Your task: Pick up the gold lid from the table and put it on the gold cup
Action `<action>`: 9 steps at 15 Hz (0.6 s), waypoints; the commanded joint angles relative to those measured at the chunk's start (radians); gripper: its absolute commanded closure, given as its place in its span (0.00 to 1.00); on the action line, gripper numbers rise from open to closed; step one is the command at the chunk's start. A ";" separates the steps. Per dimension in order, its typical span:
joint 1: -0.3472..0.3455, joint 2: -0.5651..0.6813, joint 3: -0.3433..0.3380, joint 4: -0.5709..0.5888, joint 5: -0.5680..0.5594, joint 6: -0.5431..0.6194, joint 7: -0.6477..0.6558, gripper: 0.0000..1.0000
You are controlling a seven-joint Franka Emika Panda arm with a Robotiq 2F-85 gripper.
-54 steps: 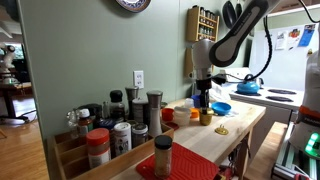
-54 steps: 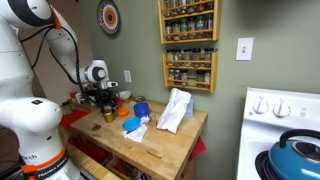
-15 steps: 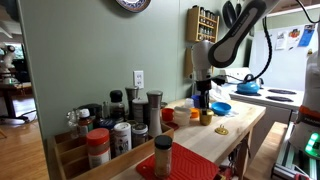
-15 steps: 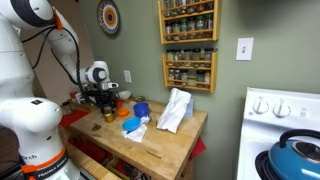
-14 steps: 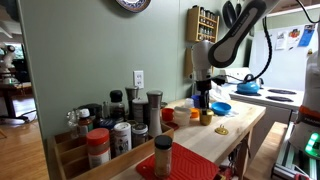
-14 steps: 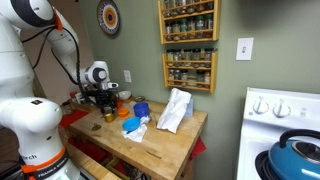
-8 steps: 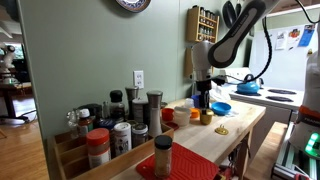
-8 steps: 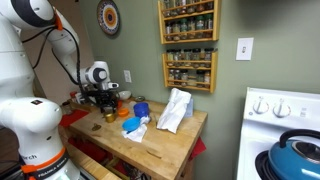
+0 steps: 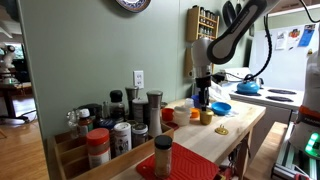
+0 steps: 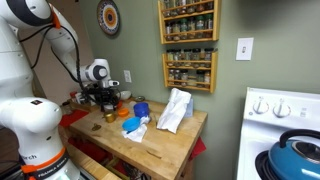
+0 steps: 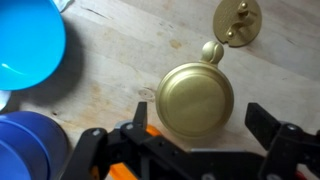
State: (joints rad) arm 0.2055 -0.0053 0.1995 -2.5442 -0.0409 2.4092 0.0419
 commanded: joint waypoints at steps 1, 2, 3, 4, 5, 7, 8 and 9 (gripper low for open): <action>-0.002 -0.134 -0.006 -0.002 0.104 -0.175 -0.112 0.00; 0.000 -0.165 -0.011 0.003 0.125 -0.232 -0.140 0.00; 0.004 -0.203 -0.018 0.004 0.152 -0.283 -0.183 0.00; 0.006 -0.235 -0.025 0.008 0.174 -0.321 -0.206 0.00; 0.008 -0.274 -0.035 0.007 0.204 -0.343 -0.227 0.00; 0.015 -0.329 -0.055 0.013 0.248 -0.395 -0.265 0.00; 0.018 -0.352 -0.065 0.016 0.264 -0.419 -0.290 0.00; 0.026 -0.376 -0.080 0.017 0.296 -0.437 -0.330 0.00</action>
State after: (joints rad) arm 0.2081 -0.2965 0.1605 -2.5134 0.1798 2.0345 -0.2004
